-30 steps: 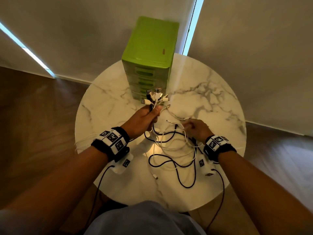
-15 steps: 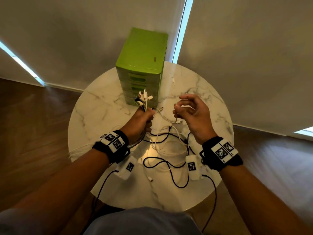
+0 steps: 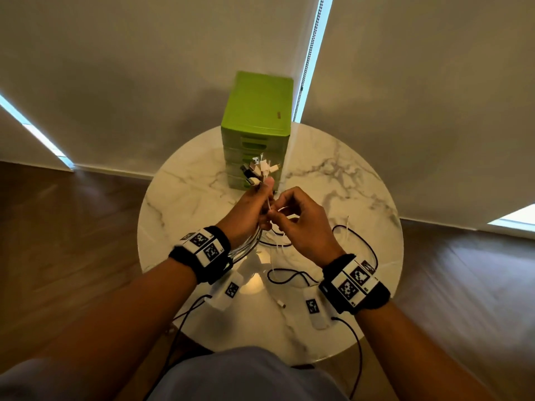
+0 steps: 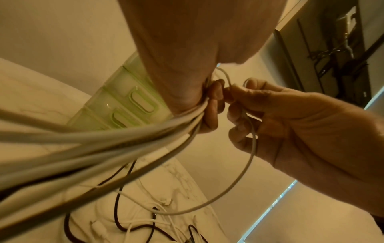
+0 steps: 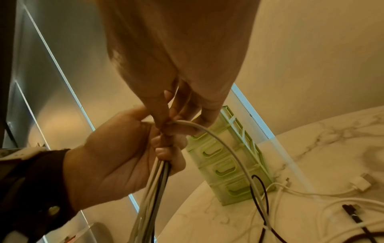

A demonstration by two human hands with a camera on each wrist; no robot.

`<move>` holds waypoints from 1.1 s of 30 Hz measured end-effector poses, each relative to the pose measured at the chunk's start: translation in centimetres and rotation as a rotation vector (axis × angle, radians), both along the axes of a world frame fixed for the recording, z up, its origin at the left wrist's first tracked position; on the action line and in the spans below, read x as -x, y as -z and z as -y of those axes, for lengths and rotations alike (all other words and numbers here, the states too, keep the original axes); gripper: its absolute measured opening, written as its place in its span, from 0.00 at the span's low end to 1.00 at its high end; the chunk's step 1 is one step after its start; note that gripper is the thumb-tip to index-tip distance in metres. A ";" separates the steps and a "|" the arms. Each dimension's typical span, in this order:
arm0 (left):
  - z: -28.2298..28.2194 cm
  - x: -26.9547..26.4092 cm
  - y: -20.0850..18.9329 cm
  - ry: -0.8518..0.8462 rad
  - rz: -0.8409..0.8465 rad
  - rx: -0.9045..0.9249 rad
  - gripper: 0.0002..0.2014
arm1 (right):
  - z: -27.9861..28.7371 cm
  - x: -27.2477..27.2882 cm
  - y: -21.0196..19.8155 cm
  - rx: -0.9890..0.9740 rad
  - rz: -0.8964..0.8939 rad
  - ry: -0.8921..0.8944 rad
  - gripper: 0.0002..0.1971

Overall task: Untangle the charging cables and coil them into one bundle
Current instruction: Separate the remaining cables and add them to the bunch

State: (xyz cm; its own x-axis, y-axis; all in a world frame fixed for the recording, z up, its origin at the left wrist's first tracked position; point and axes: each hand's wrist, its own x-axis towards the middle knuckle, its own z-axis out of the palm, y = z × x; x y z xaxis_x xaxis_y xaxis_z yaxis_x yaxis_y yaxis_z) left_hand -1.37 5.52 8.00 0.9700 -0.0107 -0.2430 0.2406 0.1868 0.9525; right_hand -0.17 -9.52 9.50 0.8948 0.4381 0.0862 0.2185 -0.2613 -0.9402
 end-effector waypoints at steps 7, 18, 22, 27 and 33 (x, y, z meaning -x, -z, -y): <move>-3.9 0.6 -1.0 -0.069 0.112 -0.307 0.22 | -1.7 1.5 1.7 0.166 -0.109 -0.101 0.16; -15.0 0.2 -7.7 -0.331 0.260 0.140 0.16 | 0.4 3.6 11.3 0.650 -0.239 -0.173 0.23; -13.7 1.8 -5.3 -0.250 0.171 -0.033 0.17 | -2.0 0.9 8.0 0.418 -0.046 0.165 0.25; -9.9 3.1 -2.7 -0.124 0.035 -0.263 0.24 | -7.3 0.7 1.2 0.192 0.166 0.083 0.20; -8.8 2.1 -3.5 -0.208 0.075 -0.109 0.20 | -9.3 2.2 -0.3 0.252 0.120 -0.190 0.20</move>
State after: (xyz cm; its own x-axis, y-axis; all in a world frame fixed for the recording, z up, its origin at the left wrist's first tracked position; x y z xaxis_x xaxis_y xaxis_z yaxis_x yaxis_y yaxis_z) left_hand -3.42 14.31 11.45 0.9640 0.2131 -0.1593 0.1360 0.1200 0.9834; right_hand -2.36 -0.20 9.83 0.7851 0.6170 0.0539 0.3911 -0.4264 -0.8156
